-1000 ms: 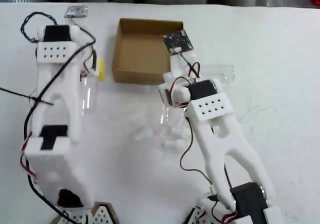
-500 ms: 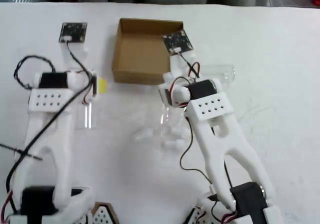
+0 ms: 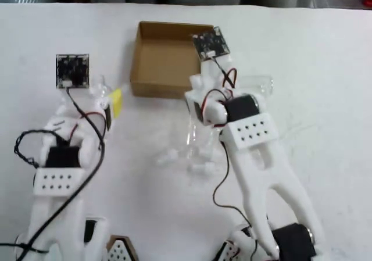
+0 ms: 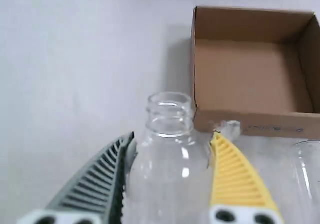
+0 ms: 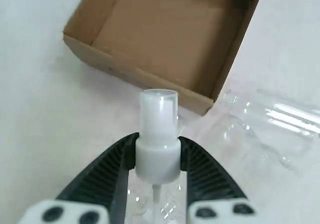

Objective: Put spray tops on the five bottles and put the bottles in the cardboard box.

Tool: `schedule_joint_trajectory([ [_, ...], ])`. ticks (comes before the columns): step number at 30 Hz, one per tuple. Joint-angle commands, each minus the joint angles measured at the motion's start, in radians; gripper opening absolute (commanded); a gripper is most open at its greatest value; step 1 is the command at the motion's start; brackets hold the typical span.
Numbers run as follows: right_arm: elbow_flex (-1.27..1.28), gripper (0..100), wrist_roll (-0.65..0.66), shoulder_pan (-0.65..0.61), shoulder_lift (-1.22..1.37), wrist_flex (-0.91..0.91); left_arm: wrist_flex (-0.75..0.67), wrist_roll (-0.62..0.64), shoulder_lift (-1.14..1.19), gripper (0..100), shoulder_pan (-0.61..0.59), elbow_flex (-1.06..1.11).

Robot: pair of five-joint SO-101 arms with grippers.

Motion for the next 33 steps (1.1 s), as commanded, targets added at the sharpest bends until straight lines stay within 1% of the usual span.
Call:
schedule_joint_trajectory([
  [1,-0.071,1.7,0.000,-0.007,-0.127,-0.059,-0.066,0.000,-0.125,10,0.036,0.041],
  [8,-0.091,1.7,0.000,-0.025,-0.297,-0.283,-0.066,-0.002,-0.331,10,0.108,0.124],
  [11,-0.166,1.6,-0.003,-0.045,-0.348,-0.289,-0.081,-0.002,-0.418,10,0.127,0.160],
  [13,-0.229,1.6,-0.008,-0.051,-0.361,-0.295,-0.129,-0.002,-0.472,10,0.150,0.199],
  [16,-0.322,1.6,-0.008,-0.101,-0.361,-0.317,-0.221,-0.002,-0.556,9,0.193,0.278],
  [18,-0.368,1.6,-0.008,-0.127,-0.361,-0.352,-0.252,-0.002,-0.610,9,0.229,0.321],
  [22,-0.430,1.6,-0.008,-0.179,-0.361,-0.426,-0.258,-0.002,-0.723,9,0.306,0.381],
  [27,-0.468,1.6,-0.009,-0.243,-0.361,-0.429,-0.258,-0.003,-0.863,9,0.378,0.468],
  [30,-0.471,1.6,-0.077,-0.285,-0.361,-0.429,-0.258,-0.008,-0.940,9,0.387,0.520],
  [33,-0.471,1.5,-0.135,-0.295,-0.358,-0.427,-0.258,-0.008,-0.955,9,0.383,0.537],
])
